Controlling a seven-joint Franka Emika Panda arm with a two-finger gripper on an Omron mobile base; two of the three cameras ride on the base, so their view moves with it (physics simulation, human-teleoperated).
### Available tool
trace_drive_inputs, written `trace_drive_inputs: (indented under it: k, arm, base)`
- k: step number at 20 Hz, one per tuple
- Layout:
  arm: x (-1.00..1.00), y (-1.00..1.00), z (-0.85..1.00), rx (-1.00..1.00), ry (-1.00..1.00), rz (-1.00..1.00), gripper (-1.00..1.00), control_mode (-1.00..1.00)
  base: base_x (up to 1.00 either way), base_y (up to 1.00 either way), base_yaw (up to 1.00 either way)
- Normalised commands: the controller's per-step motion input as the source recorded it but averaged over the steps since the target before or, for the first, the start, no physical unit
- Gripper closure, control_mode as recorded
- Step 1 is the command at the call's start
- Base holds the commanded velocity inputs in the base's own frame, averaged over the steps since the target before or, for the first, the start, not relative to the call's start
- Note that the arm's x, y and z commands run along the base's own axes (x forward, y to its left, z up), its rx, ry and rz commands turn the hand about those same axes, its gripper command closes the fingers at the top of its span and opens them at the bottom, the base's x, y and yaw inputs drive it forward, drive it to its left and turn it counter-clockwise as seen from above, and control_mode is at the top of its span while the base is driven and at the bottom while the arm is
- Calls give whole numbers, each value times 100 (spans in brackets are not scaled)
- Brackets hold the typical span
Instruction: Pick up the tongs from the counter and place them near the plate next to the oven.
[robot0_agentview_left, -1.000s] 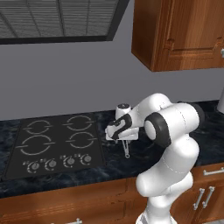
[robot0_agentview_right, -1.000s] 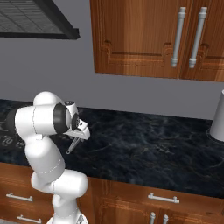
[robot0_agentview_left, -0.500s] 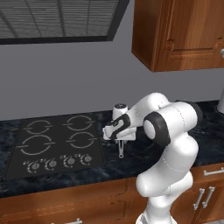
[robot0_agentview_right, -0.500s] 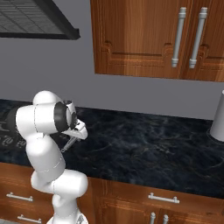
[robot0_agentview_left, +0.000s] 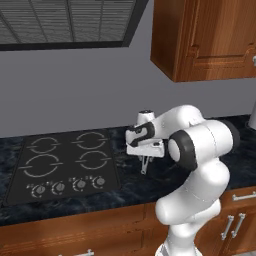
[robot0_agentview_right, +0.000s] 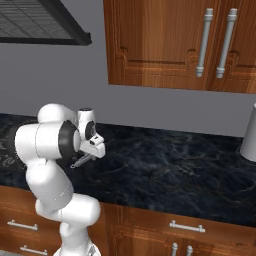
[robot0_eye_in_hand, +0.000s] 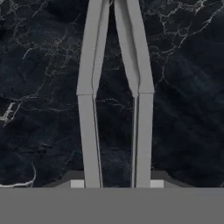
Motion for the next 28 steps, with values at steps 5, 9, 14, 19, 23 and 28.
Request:
trace_drive_inputs:
  k: [5,9,14,19,23,28]
  arm:
    - [-89,-66,69,4,12,-6,100,-100]
    - [-100,-55,65,2,0,-2,100,-100]
    - [-100,-33,51,2,-11,-1,100,-100]
    - [-100,-7,25,0,-16,0,100,-100]
    - [-66,0,10,-5,-1,0,100,-100]
    - [-3,1,16,-6,6,0,100,-100]
  base:
    - [0,0,0]
    - [0,0,0]
    - [0,0,0]
    - [0,0,0]
    - [0,0,0]
    - [0,0,0]
